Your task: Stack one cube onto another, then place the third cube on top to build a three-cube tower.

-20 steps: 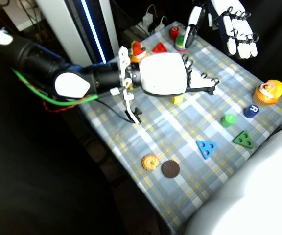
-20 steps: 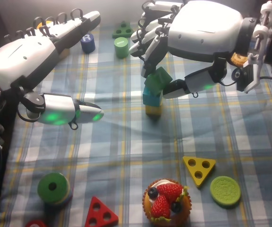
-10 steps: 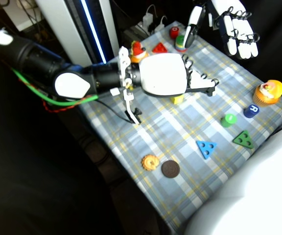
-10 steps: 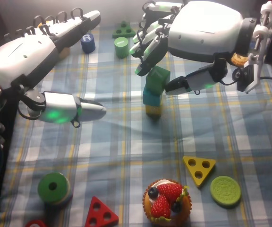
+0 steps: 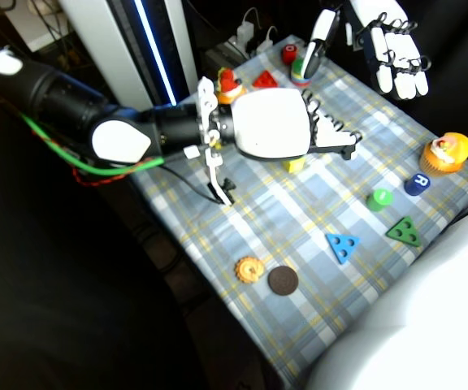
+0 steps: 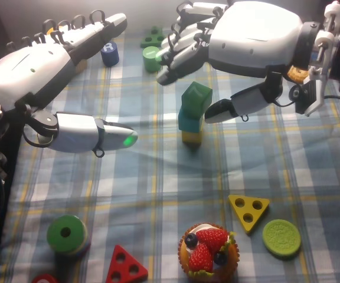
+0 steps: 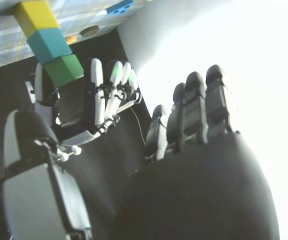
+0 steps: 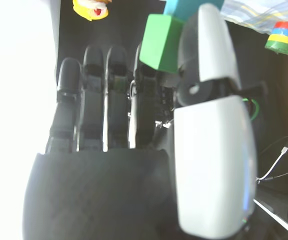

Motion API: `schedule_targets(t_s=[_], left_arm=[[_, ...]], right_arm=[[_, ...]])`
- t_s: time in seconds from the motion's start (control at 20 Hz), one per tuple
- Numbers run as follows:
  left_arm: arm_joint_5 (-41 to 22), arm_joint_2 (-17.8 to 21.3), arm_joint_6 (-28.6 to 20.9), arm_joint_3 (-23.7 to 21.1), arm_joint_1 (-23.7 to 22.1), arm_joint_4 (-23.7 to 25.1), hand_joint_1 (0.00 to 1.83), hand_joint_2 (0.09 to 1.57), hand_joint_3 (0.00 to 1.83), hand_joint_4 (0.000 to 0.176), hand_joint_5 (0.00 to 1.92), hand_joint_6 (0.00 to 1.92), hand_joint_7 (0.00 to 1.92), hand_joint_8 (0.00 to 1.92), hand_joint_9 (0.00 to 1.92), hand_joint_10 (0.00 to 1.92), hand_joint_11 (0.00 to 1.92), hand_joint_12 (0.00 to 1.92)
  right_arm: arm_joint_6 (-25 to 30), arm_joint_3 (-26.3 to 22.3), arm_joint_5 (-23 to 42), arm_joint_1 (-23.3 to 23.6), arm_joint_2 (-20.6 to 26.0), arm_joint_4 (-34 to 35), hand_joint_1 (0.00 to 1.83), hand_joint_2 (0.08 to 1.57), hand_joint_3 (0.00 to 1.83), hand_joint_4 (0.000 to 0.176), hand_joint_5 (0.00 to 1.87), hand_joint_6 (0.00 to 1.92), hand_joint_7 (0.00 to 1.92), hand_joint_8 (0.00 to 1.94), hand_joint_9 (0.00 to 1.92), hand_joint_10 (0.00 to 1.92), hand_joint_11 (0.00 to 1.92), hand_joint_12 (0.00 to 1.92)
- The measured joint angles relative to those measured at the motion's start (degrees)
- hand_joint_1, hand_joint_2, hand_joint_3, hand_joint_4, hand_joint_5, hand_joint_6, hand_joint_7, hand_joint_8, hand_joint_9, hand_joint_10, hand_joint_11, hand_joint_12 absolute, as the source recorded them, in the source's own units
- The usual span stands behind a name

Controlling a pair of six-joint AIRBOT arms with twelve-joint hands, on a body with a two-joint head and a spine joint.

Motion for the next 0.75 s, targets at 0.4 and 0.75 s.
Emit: schedule_targets(t_s=[0.4, 0.75], left_arm=[[-2.1, 1.0, -2.8, -1.6, 0.9, -0.1, 0.67, 0.81, 0.00, 0.176, 0.02, 0.01, 0.06, 0.00, 0.07, 0.01, 0.04, 0.03], [-14.1, 7.4, -34.7, -2.4, 5.5, 12.1, 0.69, 0.76, 0.00, 0.176, 0.00, 0.00, 0.05, 0.00, 0.01, 0.00, 0.02, 0.02]], right_arm=[[0.1, -3.8, 3.6, 0.2, 4.1, 1.9, 0.96, 0.83, 0.00, 0.076, 0.00, 0.00, 0.00, 0.00, 0.00, 0.00, 0.00, 0.01], [-8.0, -12.8, 17.3, -8.7, 17.5, 19.5, 0.76, 0.76, 0.00, 0.166, 0.00, 0.00, 0.00, 0.00, 0.00, 0.00, 0.00, 0.00]])
